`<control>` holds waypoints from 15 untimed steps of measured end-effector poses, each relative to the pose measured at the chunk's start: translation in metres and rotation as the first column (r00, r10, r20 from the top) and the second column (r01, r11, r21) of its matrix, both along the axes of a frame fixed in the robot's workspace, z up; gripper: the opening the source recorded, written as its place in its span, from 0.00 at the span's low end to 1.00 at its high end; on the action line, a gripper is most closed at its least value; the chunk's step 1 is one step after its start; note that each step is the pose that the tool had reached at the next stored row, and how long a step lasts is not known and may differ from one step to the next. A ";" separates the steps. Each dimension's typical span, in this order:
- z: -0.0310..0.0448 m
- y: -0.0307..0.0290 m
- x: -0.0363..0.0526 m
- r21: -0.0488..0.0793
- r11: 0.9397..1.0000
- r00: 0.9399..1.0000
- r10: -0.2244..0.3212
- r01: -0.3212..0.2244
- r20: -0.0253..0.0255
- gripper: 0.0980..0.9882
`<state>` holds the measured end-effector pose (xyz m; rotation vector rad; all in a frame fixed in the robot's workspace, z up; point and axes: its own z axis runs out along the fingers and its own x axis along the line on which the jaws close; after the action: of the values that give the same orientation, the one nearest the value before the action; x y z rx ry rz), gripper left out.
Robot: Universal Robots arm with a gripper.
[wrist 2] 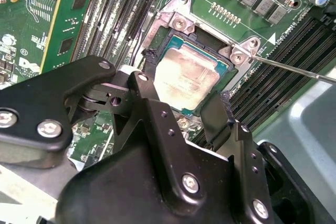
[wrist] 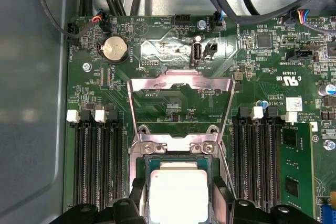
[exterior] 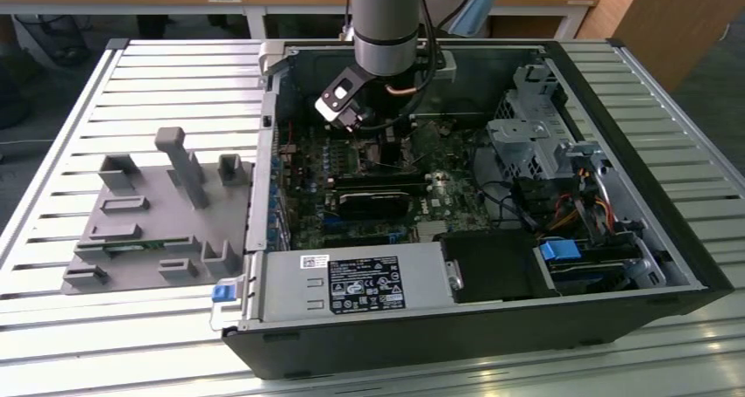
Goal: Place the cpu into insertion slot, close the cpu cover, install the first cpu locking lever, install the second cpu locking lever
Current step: 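Place the cpu into insertion slot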
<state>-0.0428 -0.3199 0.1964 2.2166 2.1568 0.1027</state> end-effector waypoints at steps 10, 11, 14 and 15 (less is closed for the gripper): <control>-0.0002 0.0000 0.0002 0.000 1.000 1.000 0.000 0.000 0.000 0.58; 0.0003 0.0000 0.0002 0.000 1.000 1.000 0.000 0.000 0.000 0.58; 0.0036 0.0000 0.0003 0.000 1.000 1.000 0.000 0.000 -0.001 0.58; 0.0048 0.0000 0.0003 0.000 1.000 1.000 0.000 0.000 -0.002 0.58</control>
<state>-0.0425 -0.3199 0.2012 2.2174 2.1576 0.1008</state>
